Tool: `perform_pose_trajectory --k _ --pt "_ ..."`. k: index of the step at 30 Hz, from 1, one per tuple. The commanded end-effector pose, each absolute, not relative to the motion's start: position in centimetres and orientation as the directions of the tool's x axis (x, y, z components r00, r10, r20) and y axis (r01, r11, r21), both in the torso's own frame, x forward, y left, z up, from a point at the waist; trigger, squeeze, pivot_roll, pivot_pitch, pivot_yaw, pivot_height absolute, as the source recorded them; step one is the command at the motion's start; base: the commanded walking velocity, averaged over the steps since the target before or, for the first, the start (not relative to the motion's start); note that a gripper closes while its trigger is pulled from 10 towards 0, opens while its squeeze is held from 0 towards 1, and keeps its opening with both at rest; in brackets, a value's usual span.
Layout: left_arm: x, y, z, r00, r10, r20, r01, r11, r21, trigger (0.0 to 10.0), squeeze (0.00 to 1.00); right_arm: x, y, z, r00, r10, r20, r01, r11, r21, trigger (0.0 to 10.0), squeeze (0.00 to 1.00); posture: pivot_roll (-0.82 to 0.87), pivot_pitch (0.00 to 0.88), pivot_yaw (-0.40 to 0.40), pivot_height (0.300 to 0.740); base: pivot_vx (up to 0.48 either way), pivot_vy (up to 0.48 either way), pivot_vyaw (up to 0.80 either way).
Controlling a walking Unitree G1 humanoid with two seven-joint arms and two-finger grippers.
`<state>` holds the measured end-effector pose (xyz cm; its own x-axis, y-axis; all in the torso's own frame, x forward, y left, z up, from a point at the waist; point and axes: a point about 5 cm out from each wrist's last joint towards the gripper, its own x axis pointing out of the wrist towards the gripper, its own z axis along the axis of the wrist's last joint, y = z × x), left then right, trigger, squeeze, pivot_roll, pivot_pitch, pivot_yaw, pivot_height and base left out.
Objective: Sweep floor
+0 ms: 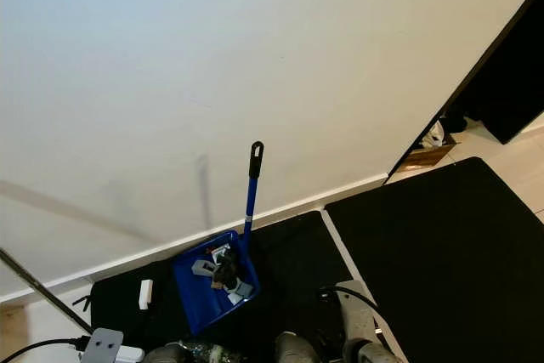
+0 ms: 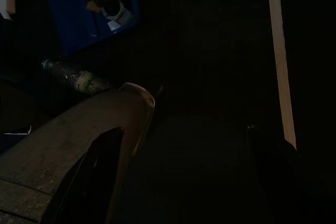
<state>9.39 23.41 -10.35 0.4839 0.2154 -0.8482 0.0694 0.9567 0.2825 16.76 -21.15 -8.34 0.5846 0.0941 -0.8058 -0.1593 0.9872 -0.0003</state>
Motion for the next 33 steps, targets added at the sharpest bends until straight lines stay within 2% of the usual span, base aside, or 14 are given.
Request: perform_pose_trajectory --k 1,33 --pt "8.72 22.94 -10.63 0.466 0.207 -0.860 0.073 0.960 0.270 10.0 0.00 16.40 -21.49 -8.46 0.571 0.084 -0.816 -0.156 0.988 -0.007 10.0 0.00 0.05 0.101 -0.062 0.740 0.000 0.000 0.00" --pt "8.82 22.80 -10.65 0.465 0.202 -0.862 0.079 0.960 0.267 10.0 0.00 16.39 -21.70 -8.41 0.573 0.080 -0.816 -0.157 0.988 -0.013 10.0 0.00 0.04 0.100 -0.066 0.740 0.000 0.000 0.00"
